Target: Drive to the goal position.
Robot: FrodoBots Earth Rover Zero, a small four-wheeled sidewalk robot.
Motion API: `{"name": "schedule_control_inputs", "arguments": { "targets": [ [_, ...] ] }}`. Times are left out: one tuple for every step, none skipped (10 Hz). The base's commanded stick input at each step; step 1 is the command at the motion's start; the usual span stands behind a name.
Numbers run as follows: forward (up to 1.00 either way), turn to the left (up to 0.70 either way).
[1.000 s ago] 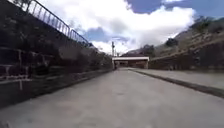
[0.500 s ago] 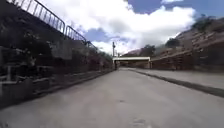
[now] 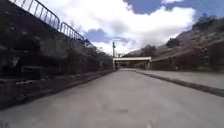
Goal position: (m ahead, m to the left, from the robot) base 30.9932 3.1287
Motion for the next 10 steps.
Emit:
{"name": "schedule_control_inputs", "arguments": {
  "targets": [
    [0.7,0.0],
    [0.7,0.0],
    [0.7,0.0],
    [0.7,0.0],
    [0.7,0.0],
    [0.7,0.0],
    [0.7,0.0],
    [0.7,0.0],
    [0.7,0.0],
    [0.7,0.0]
  ]
}}
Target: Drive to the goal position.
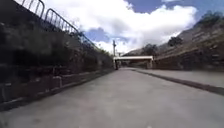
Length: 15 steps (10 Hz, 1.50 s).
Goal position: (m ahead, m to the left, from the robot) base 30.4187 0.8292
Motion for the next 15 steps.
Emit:
{"name": "schedule_control_inputs", "arguments": {
  "targets": [
    [0.7,0.0],
    [0.7,0.0],
    [0.7,0.0],
    [0.7,0.0],
    [0.7,0.0],
    [0.7,0.0],
    [0.7,-0.27],
    [0.7,-0.12],
    [0.7,0.0],
    [0.7,0.0],
    [0.7,0.0],
    [0.7,0.0],
    [0.7,0.0],
    [0.7,0.0],
    [0.7,0.0]
  ]
}}
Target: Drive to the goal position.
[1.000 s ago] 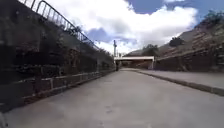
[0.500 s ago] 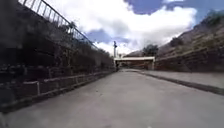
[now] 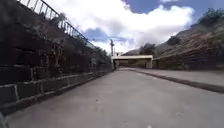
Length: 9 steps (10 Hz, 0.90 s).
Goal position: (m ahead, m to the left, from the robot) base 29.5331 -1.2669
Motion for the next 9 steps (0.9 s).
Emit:
{"name": "schedule_control_inputs", "arguments": {
  "targets": [
    [0.7,0.0],
    [0.7,0.0],
    [0.7,0.0],
    [0.7,0.0],
    [0.7,0.0],
    [0.7,0.0],
    [0.7,0.0],
    [0.7,0.0],
    [0.7,0.0]
  ]
}}
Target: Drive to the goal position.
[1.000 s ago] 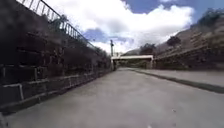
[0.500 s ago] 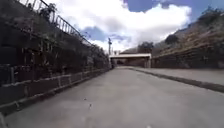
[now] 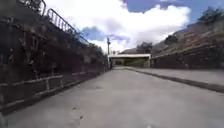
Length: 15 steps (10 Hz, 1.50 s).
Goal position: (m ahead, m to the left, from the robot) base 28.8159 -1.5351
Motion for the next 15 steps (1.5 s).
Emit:
{"name": "schedule_control_inputs", "arguments": {
  "targets": [
    [0.7,0.0],
    [0.7,0.0],
    [0.7,0.0],
    [0.7,0.0],
    [0.7,0.0],
    [0.7,0.0],
    [0.7,0.0],
    [0.7,0.0],
    [0.7,0.0],
    [0.7,0.0],
    [0.7,0.0],
    [0.7,0.0],
    [0.7,0.0],
    [0.7,0.0],
    [0.7,0.0]
  ]
}}
